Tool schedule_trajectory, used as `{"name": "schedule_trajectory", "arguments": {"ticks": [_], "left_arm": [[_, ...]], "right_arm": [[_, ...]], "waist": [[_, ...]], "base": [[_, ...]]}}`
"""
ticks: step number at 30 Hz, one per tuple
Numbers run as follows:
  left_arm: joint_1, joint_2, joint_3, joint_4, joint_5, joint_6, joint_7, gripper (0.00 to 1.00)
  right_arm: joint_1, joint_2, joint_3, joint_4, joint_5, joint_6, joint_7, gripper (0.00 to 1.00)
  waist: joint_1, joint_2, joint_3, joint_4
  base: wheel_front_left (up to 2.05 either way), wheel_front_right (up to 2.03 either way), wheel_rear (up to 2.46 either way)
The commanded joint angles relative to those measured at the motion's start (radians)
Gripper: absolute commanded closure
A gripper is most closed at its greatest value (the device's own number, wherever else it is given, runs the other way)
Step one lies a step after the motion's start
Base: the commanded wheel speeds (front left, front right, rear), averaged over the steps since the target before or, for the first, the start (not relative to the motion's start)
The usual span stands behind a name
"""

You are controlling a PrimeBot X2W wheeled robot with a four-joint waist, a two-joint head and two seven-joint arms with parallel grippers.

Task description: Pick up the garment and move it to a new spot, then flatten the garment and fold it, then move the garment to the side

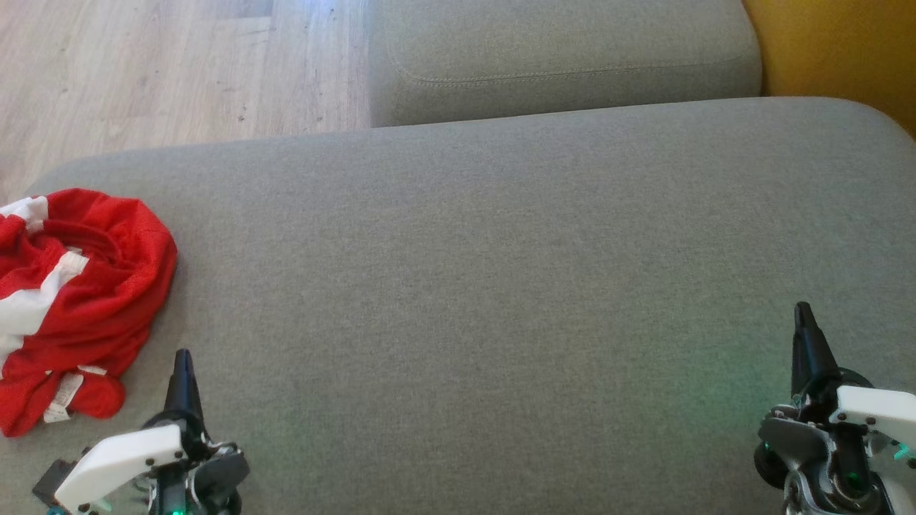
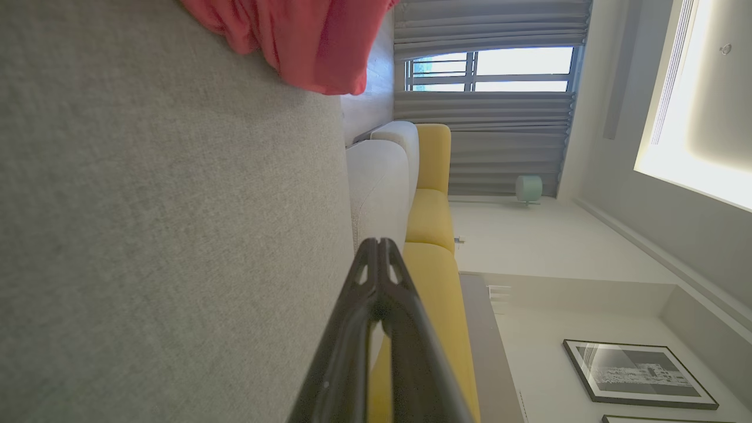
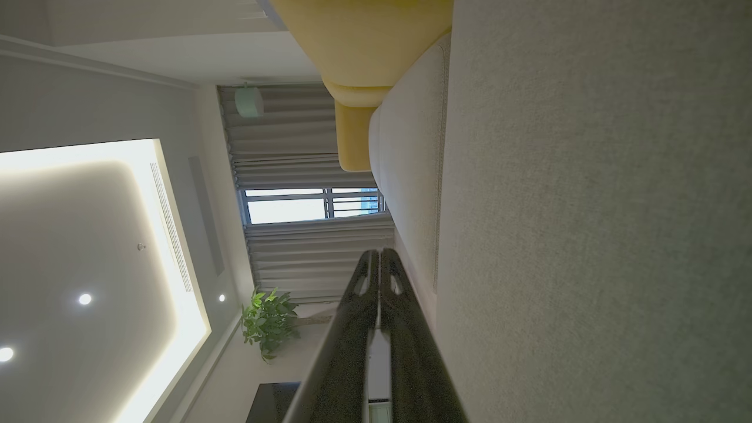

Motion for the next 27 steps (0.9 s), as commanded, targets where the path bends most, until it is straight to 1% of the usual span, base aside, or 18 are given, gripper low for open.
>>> {"name": "schedule_trajectory", "arguments": {"ticks": [1,27], "left_arm": [[-0.049,0.021,0.040,-0.028,-0.006,-0.007,0.007,1.00],[-0.049,0.021,0.040,-0.028,-0.006,-0.007,0.007,1.00]], "right_arm": [[-0.051,-0.015,0.021,-0.031,0.007,0.015,0.007,1.00],[-0.051,-0.015,0.021,-0.031,0.007,0.015,0.007,1.00]], "waist": [[0.0000,0.0000,0.000,0.000],[0.0000,0.0000,0.000,0.000]], "base": [[0.00,0.00,0.00],[0.00,0.00,0.00]]}}
